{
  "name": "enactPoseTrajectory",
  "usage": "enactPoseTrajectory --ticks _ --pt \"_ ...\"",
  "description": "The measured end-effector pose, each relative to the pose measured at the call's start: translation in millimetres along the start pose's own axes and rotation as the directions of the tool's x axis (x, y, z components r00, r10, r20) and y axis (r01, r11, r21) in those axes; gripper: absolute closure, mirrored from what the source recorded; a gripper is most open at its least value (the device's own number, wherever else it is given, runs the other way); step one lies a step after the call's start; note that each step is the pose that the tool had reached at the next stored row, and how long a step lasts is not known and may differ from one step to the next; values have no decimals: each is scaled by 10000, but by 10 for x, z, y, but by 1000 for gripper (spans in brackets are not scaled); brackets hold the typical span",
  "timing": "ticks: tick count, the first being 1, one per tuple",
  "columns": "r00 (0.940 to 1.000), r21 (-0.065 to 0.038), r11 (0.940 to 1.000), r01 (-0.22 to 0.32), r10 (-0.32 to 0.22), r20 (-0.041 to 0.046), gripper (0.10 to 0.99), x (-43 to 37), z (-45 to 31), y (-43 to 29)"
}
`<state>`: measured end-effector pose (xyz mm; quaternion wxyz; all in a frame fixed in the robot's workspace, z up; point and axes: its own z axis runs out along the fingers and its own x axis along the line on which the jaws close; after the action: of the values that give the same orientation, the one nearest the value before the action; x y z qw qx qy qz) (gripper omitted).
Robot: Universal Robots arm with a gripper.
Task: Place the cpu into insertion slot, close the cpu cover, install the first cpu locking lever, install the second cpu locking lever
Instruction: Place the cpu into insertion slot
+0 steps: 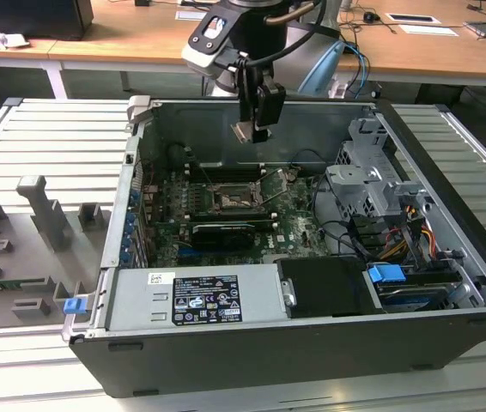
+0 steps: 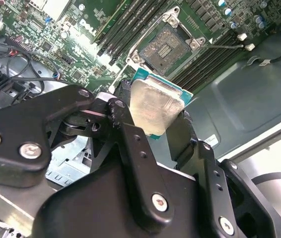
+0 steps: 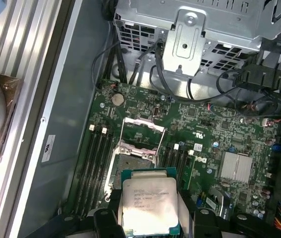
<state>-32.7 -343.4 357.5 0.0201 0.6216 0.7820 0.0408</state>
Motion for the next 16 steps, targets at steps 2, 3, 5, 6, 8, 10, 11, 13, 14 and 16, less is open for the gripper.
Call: enactPoseTrajectory --ticks 2,3,5,6,8,10,11,13,14,16 --pt "10000 -2 10000 -72 72 7 557 0 2 0" --pt "9999 -2 9999 -106 106 10 557 0 4 0" --pt "9999 -4 9999 -166 166 15 557 0 6 -1" --pt "9998 -4 9998 -188 188 17 557 0 7 -1" --pt "9997 -5 9997 -240 240 22 557 0 9 -1" --pt "9994 -8 9994 -352 352 31 557 0 14 -2" --pt "9991 -9 9991 -414 414 37 557 0 16 -3" --pt "9982 -13 9983 -589 589 53 557 0 21 -3" --pt "9976 -16 9976 -688 688 61 557 0 25 -3" --pt "9956 -22 9956 -935 935 83 557 0 32 -4"
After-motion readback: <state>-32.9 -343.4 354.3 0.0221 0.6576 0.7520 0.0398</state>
